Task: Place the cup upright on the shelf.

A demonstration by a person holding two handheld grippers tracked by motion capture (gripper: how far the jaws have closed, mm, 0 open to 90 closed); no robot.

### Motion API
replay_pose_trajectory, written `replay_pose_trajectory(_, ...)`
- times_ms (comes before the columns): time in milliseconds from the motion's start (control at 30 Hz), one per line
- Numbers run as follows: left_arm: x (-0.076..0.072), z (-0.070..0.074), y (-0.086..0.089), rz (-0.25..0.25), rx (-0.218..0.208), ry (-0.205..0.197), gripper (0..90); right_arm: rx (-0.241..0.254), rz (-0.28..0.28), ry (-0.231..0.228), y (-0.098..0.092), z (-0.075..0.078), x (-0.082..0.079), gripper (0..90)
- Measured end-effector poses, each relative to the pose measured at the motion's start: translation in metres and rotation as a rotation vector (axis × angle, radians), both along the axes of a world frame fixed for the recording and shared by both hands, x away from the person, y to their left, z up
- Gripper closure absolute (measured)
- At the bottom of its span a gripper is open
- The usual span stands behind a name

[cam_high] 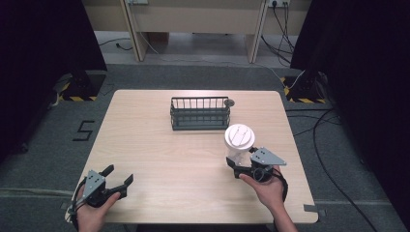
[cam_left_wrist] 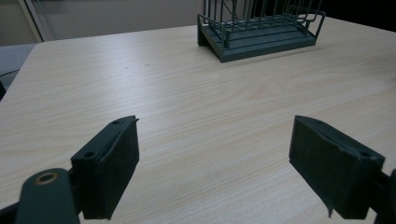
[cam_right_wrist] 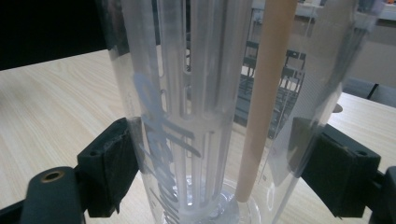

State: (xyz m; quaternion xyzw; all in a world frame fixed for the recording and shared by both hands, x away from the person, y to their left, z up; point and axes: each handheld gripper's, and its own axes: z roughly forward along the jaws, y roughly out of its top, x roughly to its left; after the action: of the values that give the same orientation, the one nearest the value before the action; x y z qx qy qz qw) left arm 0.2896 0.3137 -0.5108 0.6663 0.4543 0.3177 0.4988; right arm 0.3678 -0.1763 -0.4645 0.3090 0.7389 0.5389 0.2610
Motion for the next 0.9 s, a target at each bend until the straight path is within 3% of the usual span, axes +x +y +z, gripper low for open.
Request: replay_pose_trajectory(900,0.000,0.000,0.001,0.003,-0.004,-0.001,15.5,0.034,-0.018,-0.037,0.015,0.016,0.025,18.8)
